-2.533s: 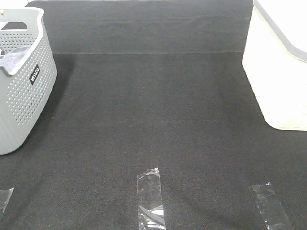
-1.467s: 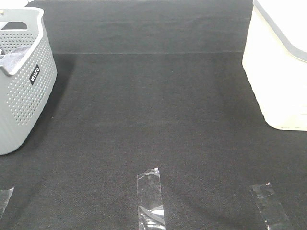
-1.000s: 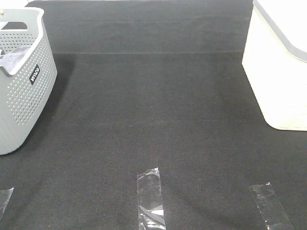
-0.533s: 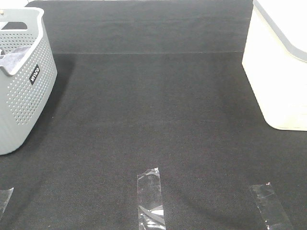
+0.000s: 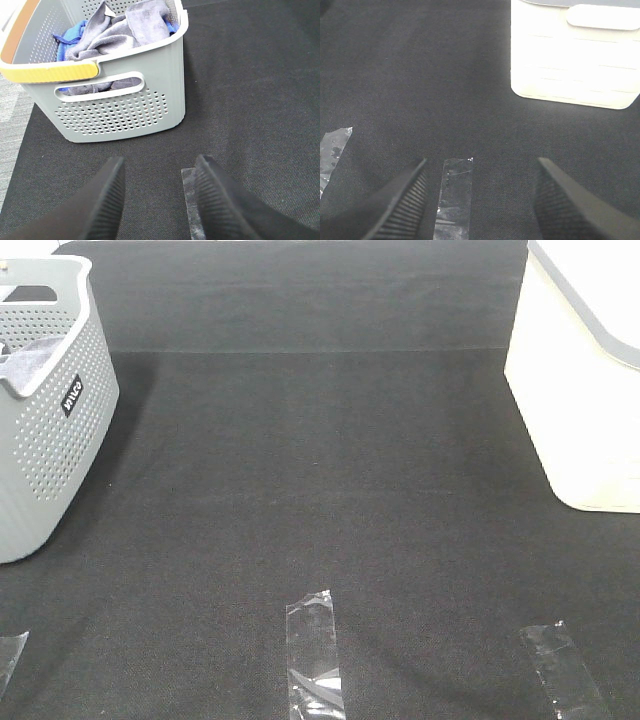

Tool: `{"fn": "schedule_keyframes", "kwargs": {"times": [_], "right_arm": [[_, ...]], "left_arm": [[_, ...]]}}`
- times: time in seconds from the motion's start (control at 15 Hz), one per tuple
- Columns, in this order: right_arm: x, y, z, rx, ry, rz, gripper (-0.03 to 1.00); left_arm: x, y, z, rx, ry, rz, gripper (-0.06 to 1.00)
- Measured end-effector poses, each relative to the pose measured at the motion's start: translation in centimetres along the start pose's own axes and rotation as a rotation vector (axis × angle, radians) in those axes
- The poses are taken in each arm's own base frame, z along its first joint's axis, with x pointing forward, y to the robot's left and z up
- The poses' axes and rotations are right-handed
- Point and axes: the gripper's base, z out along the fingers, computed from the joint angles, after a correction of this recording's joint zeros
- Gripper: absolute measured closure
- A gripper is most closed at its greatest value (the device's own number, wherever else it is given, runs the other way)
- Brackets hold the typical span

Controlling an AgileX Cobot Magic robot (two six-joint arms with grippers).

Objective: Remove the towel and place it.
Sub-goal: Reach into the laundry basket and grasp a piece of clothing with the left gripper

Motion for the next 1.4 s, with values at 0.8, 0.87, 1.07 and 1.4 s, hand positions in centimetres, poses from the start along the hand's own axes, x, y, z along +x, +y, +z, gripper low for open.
{"fn": "schedule_keyframes", "kwargs": {"times": [0.8,0.87,1.07,1.4], "right_arm": [[0.0,0.0,0.0,0.0,0.0,0.0,0.39],[0.0,0.0,0.0,0.0,0.0,0.0,0.39],[0.0,0.0,0.0,0.0,0.0,0.0,0.39],[0.0,0.0,0.0,0.0,0.0,0.0,0.39]], "left_arm": [[0.0,0.0,0.0,0.0,0.0,0.0,0.5],[0.0,0.0,0.0,0.0,0.0,0.0,0.5],[0.0,0.0,0.0,0.0,0.0,0.0,0.5],[-3.3,1.9,2.3,-0.17,0.012,0.096,0.5]]}}
